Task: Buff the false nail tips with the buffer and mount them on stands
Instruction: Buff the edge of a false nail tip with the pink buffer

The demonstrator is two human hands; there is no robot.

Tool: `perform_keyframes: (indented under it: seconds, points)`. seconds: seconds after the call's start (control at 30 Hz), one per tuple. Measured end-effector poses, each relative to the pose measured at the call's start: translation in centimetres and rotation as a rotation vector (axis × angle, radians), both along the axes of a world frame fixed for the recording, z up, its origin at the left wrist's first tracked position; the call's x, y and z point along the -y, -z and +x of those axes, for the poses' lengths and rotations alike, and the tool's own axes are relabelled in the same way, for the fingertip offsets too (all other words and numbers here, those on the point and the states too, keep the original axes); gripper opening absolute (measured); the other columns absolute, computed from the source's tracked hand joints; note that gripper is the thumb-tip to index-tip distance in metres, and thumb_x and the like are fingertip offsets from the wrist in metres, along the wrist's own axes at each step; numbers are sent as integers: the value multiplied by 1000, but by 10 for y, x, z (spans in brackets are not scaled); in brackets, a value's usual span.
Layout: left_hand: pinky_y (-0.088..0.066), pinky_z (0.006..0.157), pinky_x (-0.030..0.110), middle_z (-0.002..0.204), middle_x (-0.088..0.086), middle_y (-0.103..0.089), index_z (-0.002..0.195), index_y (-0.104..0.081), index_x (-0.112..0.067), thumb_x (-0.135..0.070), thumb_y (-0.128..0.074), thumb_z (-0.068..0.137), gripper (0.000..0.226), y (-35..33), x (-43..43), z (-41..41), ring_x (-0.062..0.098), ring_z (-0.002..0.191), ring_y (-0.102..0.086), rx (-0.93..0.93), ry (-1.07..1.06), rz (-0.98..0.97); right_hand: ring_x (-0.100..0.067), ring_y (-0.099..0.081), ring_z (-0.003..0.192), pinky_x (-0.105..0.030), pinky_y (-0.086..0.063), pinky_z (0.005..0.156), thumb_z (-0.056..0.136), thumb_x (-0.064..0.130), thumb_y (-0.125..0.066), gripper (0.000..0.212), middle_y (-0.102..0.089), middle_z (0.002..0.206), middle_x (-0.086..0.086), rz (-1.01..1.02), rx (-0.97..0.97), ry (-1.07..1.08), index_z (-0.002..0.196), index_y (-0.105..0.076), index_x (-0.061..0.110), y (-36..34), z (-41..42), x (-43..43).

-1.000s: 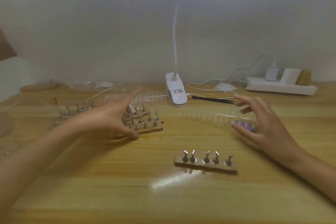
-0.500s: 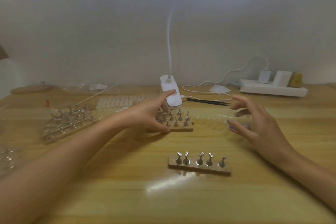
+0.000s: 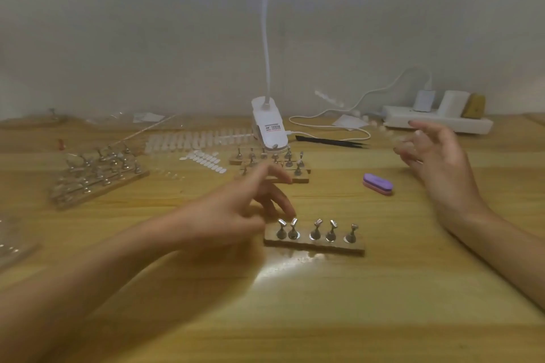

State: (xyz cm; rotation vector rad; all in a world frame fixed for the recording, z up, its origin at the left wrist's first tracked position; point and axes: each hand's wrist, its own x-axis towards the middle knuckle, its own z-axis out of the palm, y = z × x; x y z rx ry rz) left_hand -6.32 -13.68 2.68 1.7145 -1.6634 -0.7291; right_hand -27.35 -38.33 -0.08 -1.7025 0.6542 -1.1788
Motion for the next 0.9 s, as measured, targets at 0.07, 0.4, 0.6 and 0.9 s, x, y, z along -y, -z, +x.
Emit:
perform_keyframes:
  seconds: [0.07,0.4,0.6,0.9]
  points:
    - [-45,81,13,114,-15,-64,131,-36,-40,-7,-65,84,65,5,-5,-5,2,108,-58,-32,42,33,-10,-69,98,-33,-52,102,98,44,-52,40,-64,115,-5,-34,49,-49,129,-54,20,-4,0,-5]
    - [-51,72,17,85,-3,-72,103,-60,-37,-13,-84,74,45,19,-14,-20,9,78,-70,-159,-252,-257,-12,-58,109,-17,-45,96,96,36,-54,38,-58,119,1,-671,-354,-433,133,-49,32,0,4,-35]
    - [-52,70,15,77,0,-74,86,-61,-31,-5,-84,74,36,15,-13,-19,9,73,-71,-178,-261,-229,-11,-55,112,-29,-46,98,94,32,-59,48,-55,125,0,-746,-547,-480,139,-42,35,1,7,-35]
    - [-56,80,27,86,3,-74,93,-63,-34,-4,-81,77,38,14,-14,-17,17,82,-72,-218,-207,-191,-1,-54,117,-8,-38,96,90,50,-58,64,-54,125,21,-770,-534,-405,148,-32,43,3,4,-33]
